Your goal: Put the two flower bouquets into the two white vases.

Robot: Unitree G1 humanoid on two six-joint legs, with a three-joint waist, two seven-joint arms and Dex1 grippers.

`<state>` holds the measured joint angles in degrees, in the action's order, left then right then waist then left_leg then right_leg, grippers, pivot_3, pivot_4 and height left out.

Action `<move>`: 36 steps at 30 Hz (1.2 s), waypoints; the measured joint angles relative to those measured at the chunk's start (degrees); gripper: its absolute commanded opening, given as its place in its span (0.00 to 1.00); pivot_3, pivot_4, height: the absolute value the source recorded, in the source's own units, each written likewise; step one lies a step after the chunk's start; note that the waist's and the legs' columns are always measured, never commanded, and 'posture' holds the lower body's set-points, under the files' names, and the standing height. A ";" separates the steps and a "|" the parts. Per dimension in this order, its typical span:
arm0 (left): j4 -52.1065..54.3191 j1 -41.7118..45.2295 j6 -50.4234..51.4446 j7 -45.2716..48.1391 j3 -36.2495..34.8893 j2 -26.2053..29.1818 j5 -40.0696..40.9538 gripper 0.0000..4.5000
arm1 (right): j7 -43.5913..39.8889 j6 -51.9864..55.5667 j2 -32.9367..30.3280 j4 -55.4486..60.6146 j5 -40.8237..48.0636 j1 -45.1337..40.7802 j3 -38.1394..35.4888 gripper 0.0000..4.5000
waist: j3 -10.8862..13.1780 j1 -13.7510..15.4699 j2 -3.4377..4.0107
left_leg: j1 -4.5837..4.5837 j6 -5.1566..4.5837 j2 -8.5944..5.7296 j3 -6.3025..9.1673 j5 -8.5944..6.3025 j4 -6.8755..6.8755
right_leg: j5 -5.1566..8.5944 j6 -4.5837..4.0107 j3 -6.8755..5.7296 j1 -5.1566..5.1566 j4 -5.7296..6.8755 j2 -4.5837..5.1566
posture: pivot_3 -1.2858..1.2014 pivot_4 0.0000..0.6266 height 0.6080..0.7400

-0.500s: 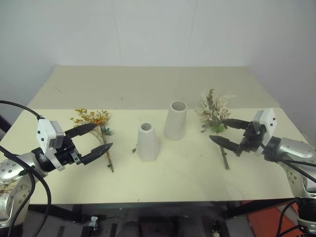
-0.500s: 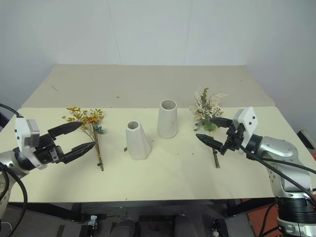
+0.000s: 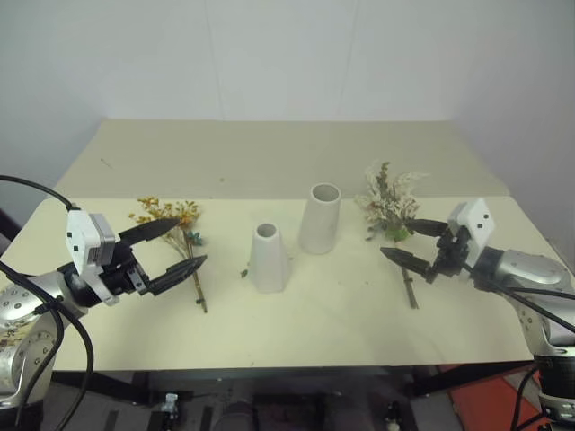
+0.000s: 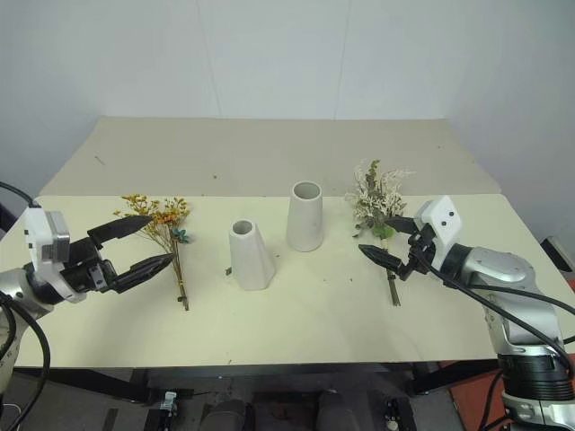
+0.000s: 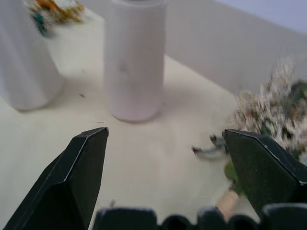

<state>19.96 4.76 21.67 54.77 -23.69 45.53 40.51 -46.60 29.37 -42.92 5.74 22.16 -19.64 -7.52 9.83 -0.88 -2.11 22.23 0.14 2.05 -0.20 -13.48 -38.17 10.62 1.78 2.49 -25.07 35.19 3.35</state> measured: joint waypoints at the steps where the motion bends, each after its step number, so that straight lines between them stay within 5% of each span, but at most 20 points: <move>1: -0.16 1.70 0.13 0.05 0.63 0.09 0.10 1.00 | 1.97 3.24 -0.05 -0.46 -1.17 -1.32 1.27 0.99 | 0.00 0.00 0.00 | 0.01 0.00 0.00 0.01 0.00 0.00 | 0.00 0.00 0.00 -0.01 0.00 0.00 | 0.52 0.24 1.00; 15: -5.96 20.52 8.64 3.58 8.61 3.71 1.71 1.00 | 14.49 30.03 1.82 -6.00 -6.12 -13.33 7.13 0.99 | 0.00 -0.22 0.00 | 0.09 -0.01 -0.02 0.03 0.00 0.01 | -0.01 0.01 0.00 -0.06 -0.04 -0.03 | 0.52 0.24 1.00; 18: -7.90 21.06 8.64 5.08 9.44 3.80 1.21 1.00 | 15.05 33.03 1.89 -7.69 -6.52 -13.99 8.56 0.87 | 0.00 -0.29 0.00 | 0.14 -0.01 -0.01 0.03 -0.01 0.00 | -0.04 -0.04 0.00 -0.07 -0.07 -0.02 | 0.52 0.24 1.00; 30: -8.79 21.06 8.59 6.58 9.62 3.78 0.20 1.00 | 15.67 34.57 4.12 -11.61 -8.09 -16.11 11.20 0.01 | 0.00 -0.37 0.00 | 0.11 -0.01 -0.01 0.03 0.00 0.00 | -0.01 0.01 0.00 -0.06 -0.06 -0.02 | 0.52 0.24 1.00; 36: -9.36 21.05 8.59 6.91 9.59 3.79 0.16 1.00 | 21.84 32.73 13.49 -15.47 -5.16 -20.60 -0.64 0.01 | 0.00 -0.60 0.00 | 0.11 -0.01 -0.01 0.04 0.00 0.00 | -0.03 0.01 0.01 -0.10 0.01 -0.04 | 0.52 0.24 1.00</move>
<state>10.60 25.81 30.25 61.68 -14.10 49.32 40.66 -24.75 62.10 -29.43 -9.73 17.00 -40.24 -8.16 9.83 -1.48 -2.10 22.34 0.13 2.04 -0.16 -13.49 -38.16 10.59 1.79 2.50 -25.16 35.20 3.31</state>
